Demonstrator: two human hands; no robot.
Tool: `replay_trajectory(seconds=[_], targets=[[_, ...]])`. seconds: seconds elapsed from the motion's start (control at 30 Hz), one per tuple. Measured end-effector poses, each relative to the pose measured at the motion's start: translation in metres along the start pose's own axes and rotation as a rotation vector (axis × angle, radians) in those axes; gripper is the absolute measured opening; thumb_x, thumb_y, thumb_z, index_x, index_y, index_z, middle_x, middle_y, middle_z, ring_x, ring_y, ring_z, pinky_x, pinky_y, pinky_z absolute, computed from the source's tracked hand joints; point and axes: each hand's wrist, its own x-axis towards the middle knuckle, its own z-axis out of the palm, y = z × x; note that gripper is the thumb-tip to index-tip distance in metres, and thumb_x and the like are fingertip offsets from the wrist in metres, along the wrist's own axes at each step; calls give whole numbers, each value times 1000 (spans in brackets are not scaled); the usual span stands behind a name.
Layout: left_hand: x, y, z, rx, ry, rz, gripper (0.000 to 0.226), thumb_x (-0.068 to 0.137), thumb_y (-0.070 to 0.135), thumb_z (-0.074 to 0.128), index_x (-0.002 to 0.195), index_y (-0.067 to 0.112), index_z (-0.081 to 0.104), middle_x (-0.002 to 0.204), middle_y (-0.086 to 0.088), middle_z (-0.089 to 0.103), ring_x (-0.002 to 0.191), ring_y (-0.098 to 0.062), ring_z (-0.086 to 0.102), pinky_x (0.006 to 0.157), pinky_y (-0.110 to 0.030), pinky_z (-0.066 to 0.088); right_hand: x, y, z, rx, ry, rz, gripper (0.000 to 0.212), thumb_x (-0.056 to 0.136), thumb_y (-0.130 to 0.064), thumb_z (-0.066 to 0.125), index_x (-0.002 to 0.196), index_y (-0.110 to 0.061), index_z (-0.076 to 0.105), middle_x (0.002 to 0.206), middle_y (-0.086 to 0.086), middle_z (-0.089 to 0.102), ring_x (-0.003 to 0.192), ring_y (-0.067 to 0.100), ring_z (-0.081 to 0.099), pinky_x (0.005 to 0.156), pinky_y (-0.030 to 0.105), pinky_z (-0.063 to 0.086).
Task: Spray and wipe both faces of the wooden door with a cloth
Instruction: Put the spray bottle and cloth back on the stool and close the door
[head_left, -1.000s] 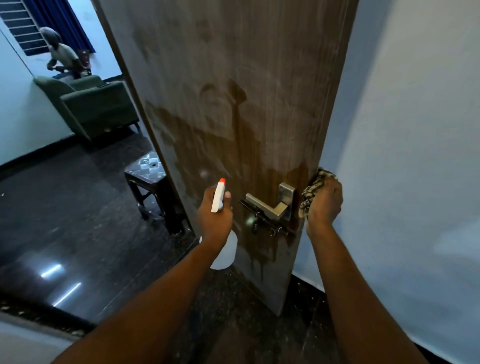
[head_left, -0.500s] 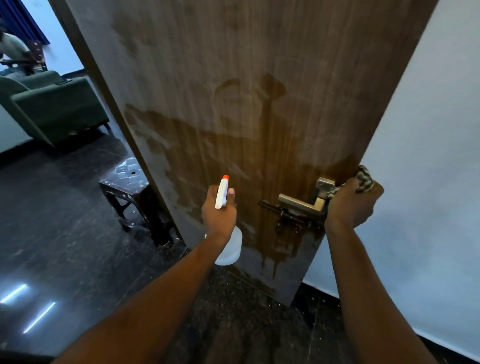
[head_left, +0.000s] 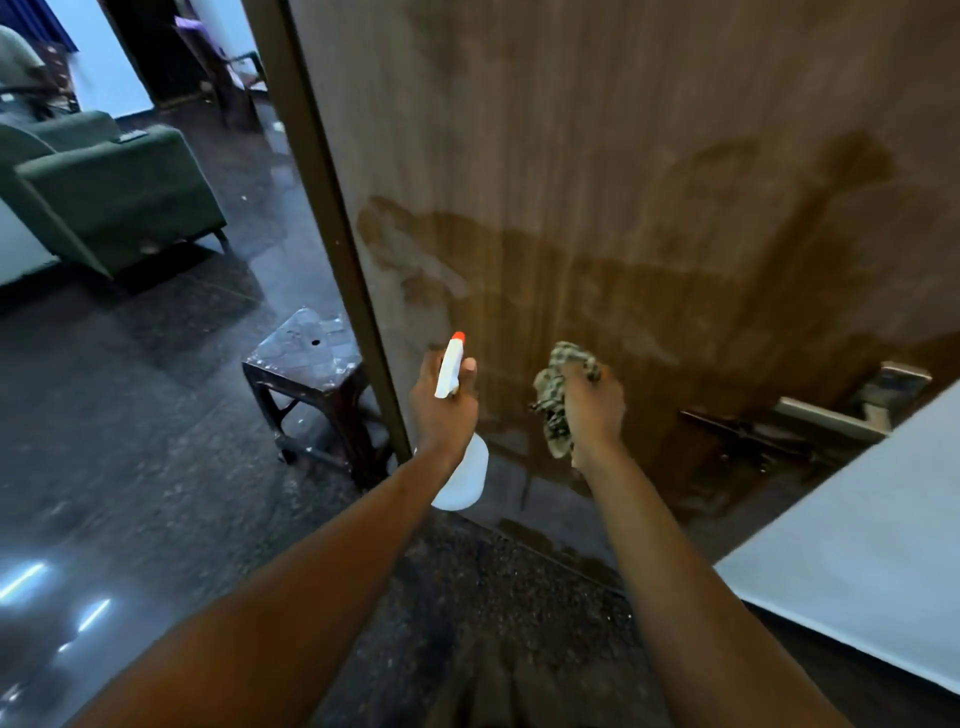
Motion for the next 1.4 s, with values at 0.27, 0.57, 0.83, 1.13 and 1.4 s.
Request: replay_trajectory(seconds=[0.27, 0.57, 0.83, 1.13, 1.4], targets=[[93, -88, -117, 29, 51, -145, 18, 86, 48, 54, 100, 37, 56, 89, 5, 65, 87, -18, 65, 77, -47, 56, -1, 32, 203, -28, -352, 332, 35, 85, -45, 72, 103, -16, 68, 96, 9, 70, 89, 27, 68, 76, 37, 56], [243, -185, -227, 11, 232, -286, 40, 89, 4, 49, 92, 43, 58, 77, 10, 63, 65, -15, 57, 52, -24, 51, 52, 38, 443, 46, -506, 645, 19, 94, -26, 56, 80, -14, 61, 77, 10, 64, 70, 26, 59, 64, 32, 47], [388, -256, -278, 56, 247, -328, 31, 84, 15, 52, 95, 43, 55, 79, 13, 61, 74, -23, 59, 70, -49, 53, 105, 22, 573, 194, -480, 874, 29, 90, -29, 52, 77, -6, 63, 70, 13, 64, 64, 30, 59, 60, 32, 47], [548, -376, -239, -62, -47, -357, 44, 89, -5, 50, 106, 35, 58, 85, 3, 60, 77, -5, 58, 76, -31, 49, 192, 93, 694, 300, -216, 997, 43, 96, -40, 63, 121, -5, 65, 117, 17, 69, 86, 32, 66, 59, 38, 55], [675, -480, -195, -91, -218, -418, 27, 84, 19, 61, 104, 36, 62, 91, -2, 65, 81, -13, 60, 87, -46, 50, 252, 126, 778, 447, 45, 1047, 31, 101, -27, 56, 117, -1, 62, 115, 20, 68, 91, 34, 66, 65, 41, 56]])
